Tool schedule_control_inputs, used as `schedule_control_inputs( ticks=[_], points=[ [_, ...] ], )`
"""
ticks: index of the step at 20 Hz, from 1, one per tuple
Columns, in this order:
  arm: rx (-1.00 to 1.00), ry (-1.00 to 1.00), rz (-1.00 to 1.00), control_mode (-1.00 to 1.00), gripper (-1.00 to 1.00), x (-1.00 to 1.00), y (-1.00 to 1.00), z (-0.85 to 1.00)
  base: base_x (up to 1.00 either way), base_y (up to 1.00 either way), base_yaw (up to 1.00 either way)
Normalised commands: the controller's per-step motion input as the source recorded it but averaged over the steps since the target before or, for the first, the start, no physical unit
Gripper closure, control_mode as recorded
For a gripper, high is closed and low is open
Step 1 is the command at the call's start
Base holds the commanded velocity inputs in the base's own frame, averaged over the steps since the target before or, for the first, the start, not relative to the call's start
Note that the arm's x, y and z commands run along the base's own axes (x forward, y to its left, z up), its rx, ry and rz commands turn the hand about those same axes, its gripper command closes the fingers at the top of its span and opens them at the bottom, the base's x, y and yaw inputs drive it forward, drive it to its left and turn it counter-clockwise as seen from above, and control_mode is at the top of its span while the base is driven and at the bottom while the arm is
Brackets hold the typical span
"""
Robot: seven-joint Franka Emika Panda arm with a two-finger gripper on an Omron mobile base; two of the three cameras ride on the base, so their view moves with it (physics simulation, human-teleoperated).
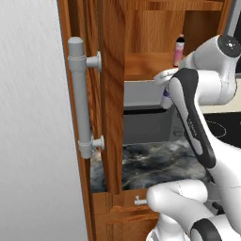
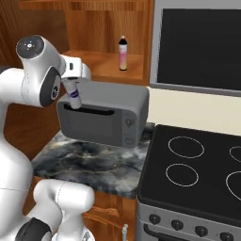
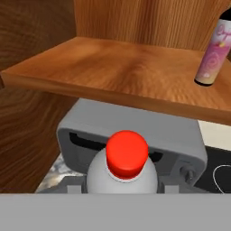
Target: Sort all alcoholic drinks to one cabinet, and non-alcoholic drinks to the other.
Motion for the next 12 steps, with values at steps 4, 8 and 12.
schedule_control_inputs(
  ticks=[4,8,12],
  points=[
    [0.0,-0.15,0.0,-1.0,1.0,-0.03,0.01,0.42,0.0,0.0,0.0],
    [-0.01,-0.13,0.0,-1.0,1.0,0.08,0.07,0.24,0.0,0.0,0.0],
    [0.0,-0.1,0.0,-1.0,1.0,0.24,0.0,0.17,0.0,0.0,0.0]
  ],
)
